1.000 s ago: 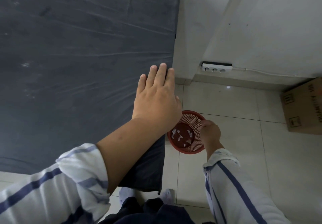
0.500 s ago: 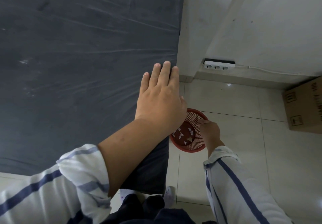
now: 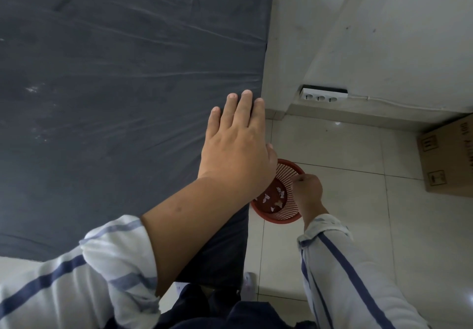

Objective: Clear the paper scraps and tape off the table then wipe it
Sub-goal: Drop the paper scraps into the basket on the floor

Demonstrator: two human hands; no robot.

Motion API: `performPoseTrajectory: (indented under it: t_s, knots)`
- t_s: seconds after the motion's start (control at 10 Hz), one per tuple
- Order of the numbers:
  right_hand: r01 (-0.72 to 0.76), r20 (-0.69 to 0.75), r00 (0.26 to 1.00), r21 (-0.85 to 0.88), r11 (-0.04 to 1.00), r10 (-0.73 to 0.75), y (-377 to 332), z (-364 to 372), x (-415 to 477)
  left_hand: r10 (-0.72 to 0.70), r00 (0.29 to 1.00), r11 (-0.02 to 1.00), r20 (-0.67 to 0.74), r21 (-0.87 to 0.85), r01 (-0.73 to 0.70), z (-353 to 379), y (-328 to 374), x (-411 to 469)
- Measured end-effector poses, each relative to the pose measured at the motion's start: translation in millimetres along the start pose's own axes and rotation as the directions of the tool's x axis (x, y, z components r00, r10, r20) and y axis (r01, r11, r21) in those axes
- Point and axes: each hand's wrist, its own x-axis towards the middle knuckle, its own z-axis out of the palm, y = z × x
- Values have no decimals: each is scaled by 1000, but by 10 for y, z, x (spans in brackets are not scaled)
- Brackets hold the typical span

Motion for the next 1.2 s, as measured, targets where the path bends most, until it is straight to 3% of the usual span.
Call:
performPoseTrajectory:
  t_s: [0.2, 0.4, 0.9, 1.2]
  knots:
    - [-30, 104, 994, 37, 999, 27, -63, -25, -69, 0, 1000, 1000, 8, 2, 0, -7, 3, -1]
    - [-91, 108, 992, 253, 963, 65, -69, -75, -81, -6, 1000, 1000, 13, 5, 5, -4, 4, -1]
    - [-126, 145, 985, 230, 965, 94, -76, -117, -133, -6, 1000, 1000, 6, 15, 6, -4, 11, 3]
    - [-267, 279, 944, 321, 909, 179, -59, -231, -123, -8, 1000, 1000, 7, 21, 8, -8, 18, 3]
